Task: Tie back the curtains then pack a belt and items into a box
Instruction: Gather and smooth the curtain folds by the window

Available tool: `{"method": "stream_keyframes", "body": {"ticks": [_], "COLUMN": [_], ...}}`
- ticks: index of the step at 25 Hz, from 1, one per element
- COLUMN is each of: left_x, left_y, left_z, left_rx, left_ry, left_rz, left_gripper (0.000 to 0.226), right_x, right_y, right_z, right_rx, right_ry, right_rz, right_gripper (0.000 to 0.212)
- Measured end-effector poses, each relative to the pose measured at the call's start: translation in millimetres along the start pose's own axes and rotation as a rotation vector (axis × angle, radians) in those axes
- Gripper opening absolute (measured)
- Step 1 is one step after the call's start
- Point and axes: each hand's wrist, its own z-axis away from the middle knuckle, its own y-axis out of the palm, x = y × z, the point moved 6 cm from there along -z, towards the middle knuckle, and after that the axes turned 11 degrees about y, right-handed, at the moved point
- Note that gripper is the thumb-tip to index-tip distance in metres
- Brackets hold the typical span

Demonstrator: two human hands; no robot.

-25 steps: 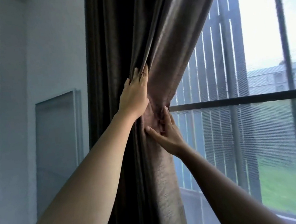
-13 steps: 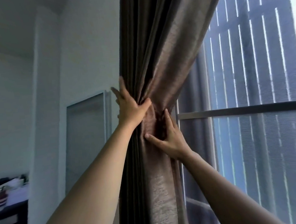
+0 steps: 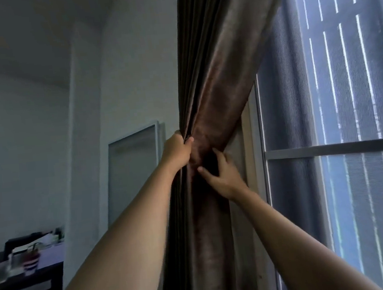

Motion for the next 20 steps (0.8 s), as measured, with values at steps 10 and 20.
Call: {"method": "stream_keyframes", "body": {"ticks": [10, 20], "left_x": [-3.5, -0.6], "left_y": [9.7, 10.2], "left_z": [52.4, 55.7], "left_rx": [-0.129, -0.079], "left_ry": [0.133, 0.141], "left_rz": [0.222, 0.159], "left_gripper": [0.036, 0.046], "right_x": [67.3, 71.1], "right_y": [-57.6, -67.2], "right_z": [-49.1, -44.8], "right_rx": [-0.286, -0.038], "right_ry": [-0.201, -0.066], "right_rz": [0.066, 0.162], "right_gripper": [0.055, 0.056]}}
